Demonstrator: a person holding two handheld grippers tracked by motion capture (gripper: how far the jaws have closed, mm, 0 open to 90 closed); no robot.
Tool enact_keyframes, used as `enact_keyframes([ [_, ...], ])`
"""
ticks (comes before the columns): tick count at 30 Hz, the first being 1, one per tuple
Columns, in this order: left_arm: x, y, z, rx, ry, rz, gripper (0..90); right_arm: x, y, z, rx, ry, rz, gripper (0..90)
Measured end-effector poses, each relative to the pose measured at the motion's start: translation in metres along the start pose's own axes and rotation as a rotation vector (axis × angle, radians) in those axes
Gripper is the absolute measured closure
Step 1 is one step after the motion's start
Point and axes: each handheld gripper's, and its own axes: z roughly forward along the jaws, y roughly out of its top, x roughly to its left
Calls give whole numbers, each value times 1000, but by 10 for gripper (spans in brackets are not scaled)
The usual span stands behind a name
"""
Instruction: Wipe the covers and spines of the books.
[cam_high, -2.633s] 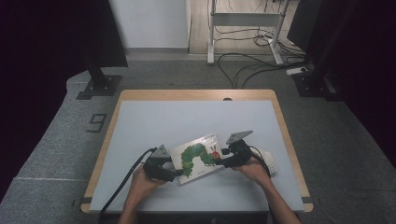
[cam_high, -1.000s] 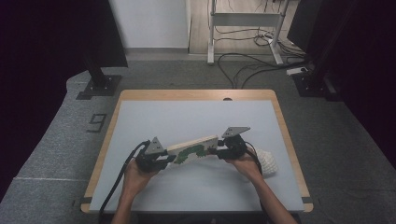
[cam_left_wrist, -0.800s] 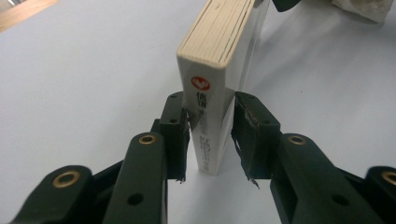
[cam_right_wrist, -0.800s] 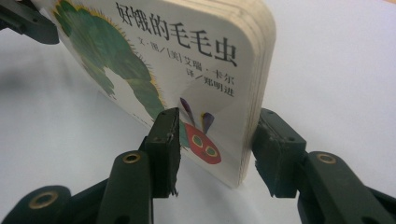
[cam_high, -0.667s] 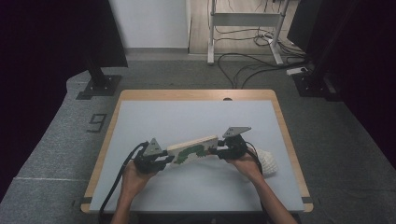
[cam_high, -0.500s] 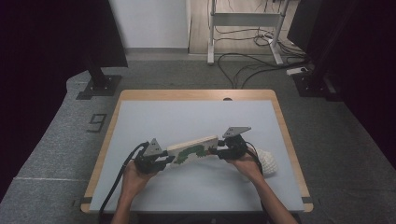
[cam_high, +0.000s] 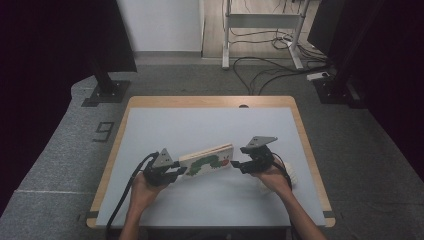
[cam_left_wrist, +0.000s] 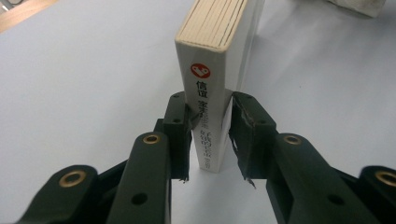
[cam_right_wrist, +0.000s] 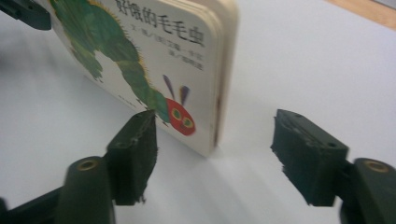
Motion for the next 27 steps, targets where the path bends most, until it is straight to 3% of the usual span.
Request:
enact_keyframes([
  [10, 0, -1, 0, -7, -2, -1, 683, -13, -12, -34, 31, -76, 8, 184],
  [21, 1, -1, 0, -8, -5, -7, 683, -32, -38, -72, 57, -160, 45, 173],
  [27, 1, -1, 0, -8, -5, -8, 683, -40, -50, -83, 67, -186, 70, 172],
])
